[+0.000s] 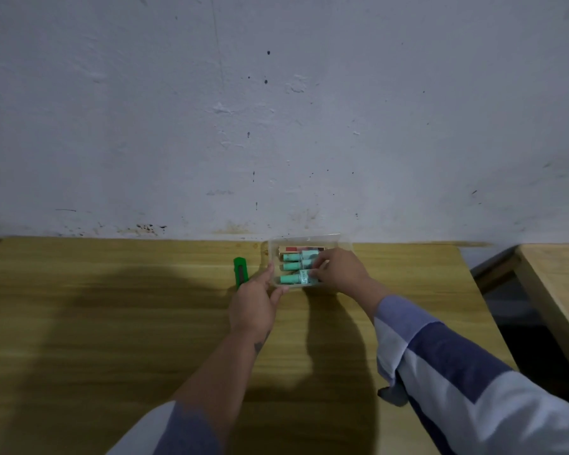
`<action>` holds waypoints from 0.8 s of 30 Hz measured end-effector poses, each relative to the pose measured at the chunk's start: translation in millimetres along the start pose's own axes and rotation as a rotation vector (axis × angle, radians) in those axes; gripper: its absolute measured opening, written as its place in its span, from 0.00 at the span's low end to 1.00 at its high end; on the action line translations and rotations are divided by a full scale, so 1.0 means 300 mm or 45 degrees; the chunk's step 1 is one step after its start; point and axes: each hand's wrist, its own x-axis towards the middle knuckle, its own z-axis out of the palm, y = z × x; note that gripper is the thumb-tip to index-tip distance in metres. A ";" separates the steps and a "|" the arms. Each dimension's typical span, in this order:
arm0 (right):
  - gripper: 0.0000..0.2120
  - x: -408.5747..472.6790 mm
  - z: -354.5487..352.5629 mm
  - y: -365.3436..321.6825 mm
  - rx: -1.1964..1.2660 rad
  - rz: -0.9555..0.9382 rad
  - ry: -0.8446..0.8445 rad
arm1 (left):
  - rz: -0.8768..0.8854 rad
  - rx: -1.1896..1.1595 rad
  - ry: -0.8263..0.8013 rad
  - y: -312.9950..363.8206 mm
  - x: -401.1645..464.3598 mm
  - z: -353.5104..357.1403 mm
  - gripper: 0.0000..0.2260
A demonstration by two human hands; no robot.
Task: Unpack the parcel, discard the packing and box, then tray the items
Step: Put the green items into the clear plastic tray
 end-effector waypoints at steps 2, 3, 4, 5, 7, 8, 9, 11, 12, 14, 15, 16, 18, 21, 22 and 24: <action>0.09 0.001 0.001 0.002 0.034 0.003 0.022 | 0.004 0.020 -0.001 0.005 0.003 -0.004 0.25; 0.08 0.001 0.002 0.003 0.042 0.000 0.034 | 0.006 0.021 -0.002 0.007 0.003 -0.006 0.26; 0.07 -0.003 0.004 0.003 0.043 -0.001 0.045 | 0.007 0.021 -0.005 0.008 0.002 -0.005 0.26; 0.06 -0.008 0.006 0.002 0.045 0.006 0.053 | 0.009 0.025 -0.006 0.009 0.001 -0.005 0.26; 0.05 -0.012 0.009 -0.001 0.038 0.018 0.067 | 0.008 0.039 -0.006 0.012 -0.004 -0.005 0.26; 0.05 -0.011 0.008 -0.003 0.027 0.018 0.067 | 0.005 0.043 -0.006 0.013 -0.004 -0.006 0.26; 0.04 -0.011 0.006 -0.007 0.012 0.017 0.063 | 0.001 0.046 -0.008 0.013 -0.005 -0.006 0.26; 0.04 -0.009 0.004 -0.019 -0.017 0.010 0.048 | -0.007 0.059 -0.008 0.010 -0.003 -0.009 0.26; 0.05 -0.005 0.006 -0.021 -0.041 0.004 0.039 | -0.010 0.067 -0.007 0.010 -0.003 -0.009 0.26; 0.06 -0.002 0.008 -0.030 -0.118 -0.011 0.019 | -0.006 0.068 -0.005 0.011 -0.004 -0.009 0.26; 0.06 -0.001 0.008 -0.033 -0.151 -0.020 0.013 | -0.002 0.063 -0.007 0.014 -0.005 -0.008 0.26; 0.07 0.003 0.009 -0.034 -0.167 -0.024 -0.005 | -0.002 0.058 -0.009 0.016 -0.005 -0.008 0.26; 0.08 0.011 0.004 -0.030 -0.127 -0.022 -0.040 | 0.000 0.053 -0.006 0.020 -0.003 -0.009 0.25; 0.05 0.018 -0.006 -0.006 0.078 0.083 0.110 | 0.009 0.053 0.004 0.020 0.001 -0.011 0.25; 0.04 0.022 -0.008 0.005 0.165 0.150 0.208 | 0.009 0.047 0.004 0.020 0.001 -0.010 0.25; 0.07 0.027 -0.003 0.013 0.232 0.216 0.264 | 0.005 0.023 -0.007 0.018 -0.002 -0.007 0.25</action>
